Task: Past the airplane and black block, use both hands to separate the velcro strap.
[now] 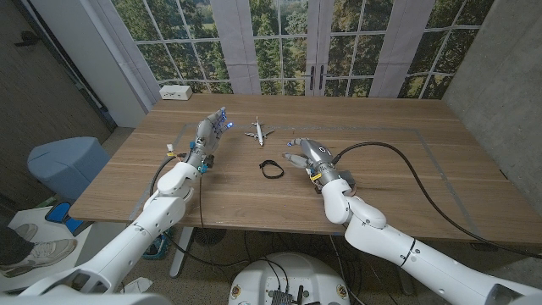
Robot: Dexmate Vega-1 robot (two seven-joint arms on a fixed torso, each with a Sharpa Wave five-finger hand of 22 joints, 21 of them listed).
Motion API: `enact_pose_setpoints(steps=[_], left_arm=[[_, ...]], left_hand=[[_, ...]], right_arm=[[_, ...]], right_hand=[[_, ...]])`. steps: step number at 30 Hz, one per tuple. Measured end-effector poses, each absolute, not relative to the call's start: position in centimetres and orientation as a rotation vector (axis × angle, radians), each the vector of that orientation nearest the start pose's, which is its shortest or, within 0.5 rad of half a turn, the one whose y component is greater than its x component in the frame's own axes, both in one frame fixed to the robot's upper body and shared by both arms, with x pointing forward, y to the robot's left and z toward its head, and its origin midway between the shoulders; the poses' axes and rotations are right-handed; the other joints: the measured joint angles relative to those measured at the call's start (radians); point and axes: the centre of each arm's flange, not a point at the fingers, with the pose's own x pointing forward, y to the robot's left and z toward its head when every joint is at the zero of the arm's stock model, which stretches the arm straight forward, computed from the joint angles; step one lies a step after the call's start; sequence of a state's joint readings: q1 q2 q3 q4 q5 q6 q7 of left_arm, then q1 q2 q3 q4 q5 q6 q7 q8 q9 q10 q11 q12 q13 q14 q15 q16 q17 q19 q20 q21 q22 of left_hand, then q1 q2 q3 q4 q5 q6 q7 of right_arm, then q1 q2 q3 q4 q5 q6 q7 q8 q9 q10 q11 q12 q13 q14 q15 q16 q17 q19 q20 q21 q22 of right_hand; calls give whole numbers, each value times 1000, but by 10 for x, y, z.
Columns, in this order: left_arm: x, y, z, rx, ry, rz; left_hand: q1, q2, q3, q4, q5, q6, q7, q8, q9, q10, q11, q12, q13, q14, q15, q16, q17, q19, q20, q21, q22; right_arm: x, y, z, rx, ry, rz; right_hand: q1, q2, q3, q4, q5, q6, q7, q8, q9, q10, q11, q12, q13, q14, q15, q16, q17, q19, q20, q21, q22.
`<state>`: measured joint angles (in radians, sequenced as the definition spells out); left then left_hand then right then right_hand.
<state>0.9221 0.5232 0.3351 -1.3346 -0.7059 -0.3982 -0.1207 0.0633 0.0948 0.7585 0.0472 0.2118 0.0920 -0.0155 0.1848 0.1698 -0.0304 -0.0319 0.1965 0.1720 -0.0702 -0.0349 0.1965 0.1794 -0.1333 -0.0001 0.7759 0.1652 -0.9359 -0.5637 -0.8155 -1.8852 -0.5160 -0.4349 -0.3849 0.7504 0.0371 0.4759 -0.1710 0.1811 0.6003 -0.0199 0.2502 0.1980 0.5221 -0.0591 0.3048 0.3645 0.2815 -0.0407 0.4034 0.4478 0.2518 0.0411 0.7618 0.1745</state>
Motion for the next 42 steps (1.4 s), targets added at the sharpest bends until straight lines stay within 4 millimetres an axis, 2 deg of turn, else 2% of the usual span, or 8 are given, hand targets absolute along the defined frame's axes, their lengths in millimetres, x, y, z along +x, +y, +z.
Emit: enact_pose_setpoints(steps=[3, 6, 8, 16, 20, 22, 23, 42], left_arm=[[631, 299, -43, -92, -680, -278], [631, 299, -43, -98, -687, -283], [632, 300, -43, -104, -693, -284], [632, 303, -43, -126, -708, -275], [632, 304, -42, -133, -715, -272], [631, 305, -44, -138, -715, -268], [631, 305, -44, -139, -716, -267], [626, 305, -45, -155, -730, -259]], left_hand=[[22, 2, 31, 7, -7, 22, 2, 0, -1, 17, 0, 0, 0, 12, -2, 0, -2, 7, 0, -8, 0], [54, 18, 63, -4, -9, 33, -2, 0, -2, 30, -12, 0, 0, 21, -1, 0, -7, 13, 5, -19, 0], [60, 23, 69, -10, -9, 33, -2, 0, -2, 36, -11, 0, 0, 20, -1, 0, -7, 13, 5, -19, 0], [62, 25, 63, -4, -23, 33, -2, 0, 0, 41, -16, 0, 0, 20, -1, 0, -5, 21, -4, -19, 0], [62, 25, 57, 2, -27, 33, -2, 0, 0, 41, -16, 0, 0, 20, -1, 0, 0, 29, -3, -19, 0], [62, 25, 54, 5, -27, 33, -2, 0, 0, 41, -16, 0, 0, 20, -1, 0, 0, 30, -2, -25, 0], [62, 25, 53, 6, -27, 33, -2, 0, 0, 41, -16, 0, 0, 22, 1, 0, 0, 30, -2, -25, 0], [62, 25, 46, 14, -31, 33, -2, -4, 0, 45, -13, 0, 0, 31, -1, 0, 0, 30, -2, -29, 0]], right_arm=[[551, -87, -85, -1082, -679, -56], [552, -85, -86, -1084, -679, -55], [553, -83, -88, -1086, -680, -55], [556, -78, -92, -1092, -686, -53], [557, -75, -95, -1092, -690, -51], [557, -73, -96, -1093, -697, -50], [558, -73, -97, -1094, -695, -49], [564, -61, -108, -1146, -695, -65]], right_hand=[[0, 0, 0, 0, 0, 5, -5, 1, 0, 2, -2, 7, 4, 0, 0, 6, 1, 4, -4, -4, 0], [20, 5, 0, 0, 0, 9, -9, 1, 0, 12, -5, 8, 7, -1, 0, 6, 5, 7, -7, -4, 0], [25, 9, 0, 0, 0, 12, -12, 5, 0, 13, -6, 13, 9, 0, 0, 11, 5, 7, -7, -4, 0], [70, 8, -4, -10, 0, 47, -25, 13, 0, 50, -17, 28, 25, 18, 0, 28, 14, 20, -5, -4, 0], [102, -10, -5, -11, 0, 68, -25, 24, 5, 68, -29, 39, 35, 34, 1, 45, 22, 27, -12, -4, 0], [109, -3, -9, -15, 0, 73, -27, 25, 5, 75, -25, 40, 39, 42, -1, 49, 23, 30, -16, -4, 0], [120, -15, -10, -15, 0, 77, -31, 24, 5, 78, -28, 43, 41, 42, -1, 49, 26, 31, -16, -4, 0], [141, -36, -39, -3, -4, 87, -42, 32, 9, 85, -43, 50, 69, 49, -4, 79, 51, 34, -5, -11, 0]])
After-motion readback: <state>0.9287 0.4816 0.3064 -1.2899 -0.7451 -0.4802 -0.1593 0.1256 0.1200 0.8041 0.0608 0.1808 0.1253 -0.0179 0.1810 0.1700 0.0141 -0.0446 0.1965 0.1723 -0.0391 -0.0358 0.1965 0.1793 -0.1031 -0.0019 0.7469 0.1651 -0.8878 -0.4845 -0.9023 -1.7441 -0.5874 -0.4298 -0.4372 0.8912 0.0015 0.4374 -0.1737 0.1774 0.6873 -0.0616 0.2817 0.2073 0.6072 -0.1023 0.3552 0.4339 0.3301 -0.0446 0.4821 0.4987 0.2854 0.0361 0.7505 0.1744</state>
